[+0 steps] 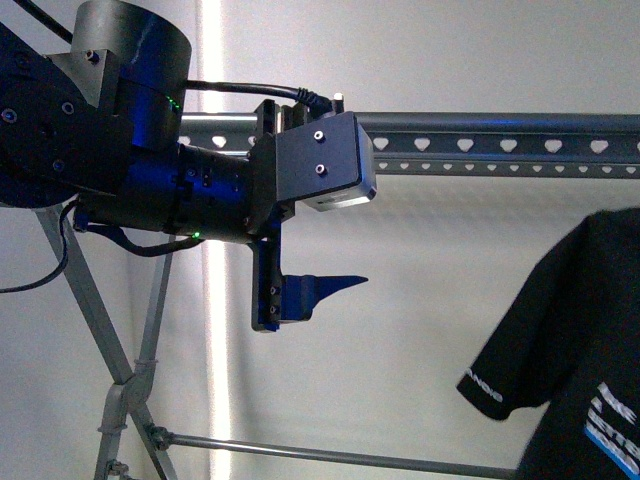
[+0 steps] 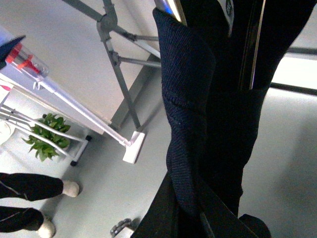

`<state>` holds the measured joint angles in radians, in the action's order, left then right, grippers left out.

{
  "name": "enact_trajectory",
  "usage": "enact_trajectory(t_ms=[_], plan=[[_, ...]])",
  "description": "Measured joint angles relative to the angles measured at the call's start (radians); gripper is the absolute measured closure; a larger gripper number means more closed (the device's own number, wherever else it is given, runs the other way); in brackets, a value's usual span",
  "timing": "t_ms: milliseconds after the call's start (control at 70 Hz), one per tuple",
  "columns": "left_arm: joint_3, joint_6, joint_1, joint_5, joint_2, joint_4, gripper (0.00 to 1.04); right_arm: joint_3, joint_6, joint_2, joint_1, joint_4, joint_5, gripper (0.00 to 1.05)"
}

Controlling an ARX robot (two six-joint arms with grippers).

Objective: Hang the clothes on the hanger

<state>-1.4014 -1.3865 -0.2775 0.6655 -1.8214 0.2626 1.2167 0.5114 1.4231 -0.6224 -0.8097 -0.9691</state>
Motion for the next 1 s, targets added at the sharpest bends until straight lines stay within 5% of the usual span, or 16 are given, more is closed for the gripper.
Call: enact_trajectory(t_ms=[243,528,999], plan=[[0.000,0.000,-0.001,0.000,0.000,0.000,0.07,-0.078,-0.101,-0.023,0.023,0.087,0.021,1.01],[0.000,0.000,-0.001,0.000,0.000,0.000,0.07,0.056,-0.586,0.058,0.094,0.443,-0.017,1.01],[0.000,0.000,-0.001,0.000,0.000,0.000,0.07,0.231,-1.014,0.252,0.161,0.581,0.090,1.01]])
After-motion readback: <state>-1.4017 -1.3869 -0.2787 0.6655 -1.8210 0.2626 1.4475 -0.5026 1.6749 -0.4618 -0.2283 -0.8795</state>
